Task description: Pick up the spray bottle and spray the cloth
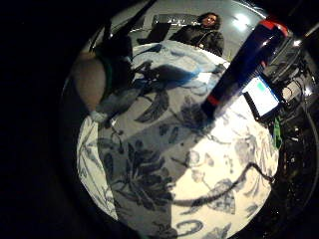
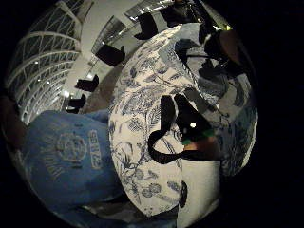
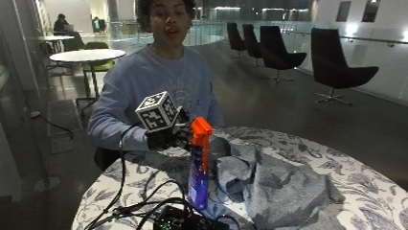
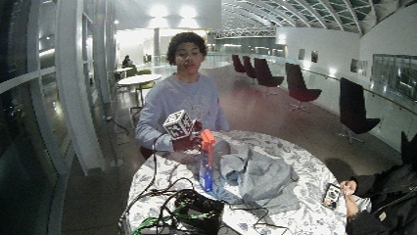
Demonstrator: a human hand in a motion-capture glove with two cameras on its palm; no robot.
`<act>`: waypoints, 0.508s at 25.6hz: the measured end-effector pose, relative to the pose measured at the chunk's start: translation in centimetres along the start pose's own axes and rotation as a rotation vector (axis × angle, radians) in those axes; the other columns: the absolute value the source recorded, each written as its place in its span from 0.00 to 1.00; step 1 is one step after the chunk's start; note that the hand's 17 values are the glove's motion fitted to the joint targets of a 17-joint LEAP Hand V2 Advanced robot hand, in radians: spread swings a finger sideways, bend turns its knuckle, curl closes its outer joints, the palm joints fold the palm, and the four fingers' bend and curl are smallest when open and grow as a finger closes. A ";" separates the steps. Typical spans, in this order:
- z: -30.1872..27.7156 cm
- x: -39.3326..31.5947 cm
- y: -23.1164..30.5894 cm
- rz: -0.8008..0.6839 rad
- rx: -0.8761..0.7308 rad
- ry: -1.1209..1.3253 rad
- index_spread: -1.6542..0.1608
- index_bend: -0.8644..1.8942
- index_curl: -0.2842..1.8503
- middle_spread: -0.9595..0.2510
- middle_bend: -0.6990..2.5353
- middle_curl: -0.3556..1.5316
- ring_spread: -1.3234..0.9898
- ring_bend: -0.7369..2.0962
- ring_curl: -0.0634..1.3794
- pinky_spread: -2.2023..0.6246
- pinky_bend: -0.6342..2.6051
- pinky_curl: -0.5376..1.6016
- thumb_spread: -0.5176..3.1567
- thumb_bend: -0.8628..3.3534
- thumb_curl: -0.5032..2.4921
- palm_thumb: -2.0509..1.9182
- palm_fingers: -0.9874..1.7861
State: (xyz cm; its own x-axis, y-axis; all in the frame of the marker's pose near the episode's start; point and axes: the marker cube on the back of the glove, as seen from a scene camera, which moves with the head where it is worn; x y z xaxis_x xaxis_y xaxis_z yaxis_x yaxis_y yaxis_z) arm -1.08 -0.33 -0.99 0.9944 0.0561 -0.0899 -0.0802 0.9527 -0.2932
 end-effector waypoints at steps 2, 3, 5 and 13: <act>-0.5 -0.1 0.5 0.025 -0.012 -0.010 0.76 0.38 0.28 0.74 0.39 0.35 0.55 0.45 0.26 0.81 0.26 0.37 0.40 0.26 0.26 0.67 0.65; -0.8 -0.1 0.8 0.038 -0.013 -0.020 0.76 0.38 0.28 0.74 0.38 0.35 0.55 0.44 0.26 0.82 0.26 0.37 0.40 0.26 0.26 0.67 0.65; -1.4 -0.2 1.5 0.066 -0.008 -0.050 0.75 0.37 0.28 0.74 0.37 0.35 0.55 0.43 0.25 0.83 0.26 0.38 0.41 0.25 0.26 0.67 0.63; -2.1 0.7 3.0 0.232 0.068 -0.263 0.71 0.35 0.26 0.75 0.34 0.35 0.57 0.41 0.24 0.85 0.28 0.39 0.43 0.23 0.27 0.66 0.59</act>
State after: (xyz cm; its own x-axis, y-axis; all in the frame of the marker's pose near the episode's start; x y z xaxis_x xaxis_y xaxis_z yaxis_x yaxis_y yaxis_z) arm -0.76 1.98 -3.95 0.9347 0.3399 0.1037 -0.3102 0.9227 -0.2288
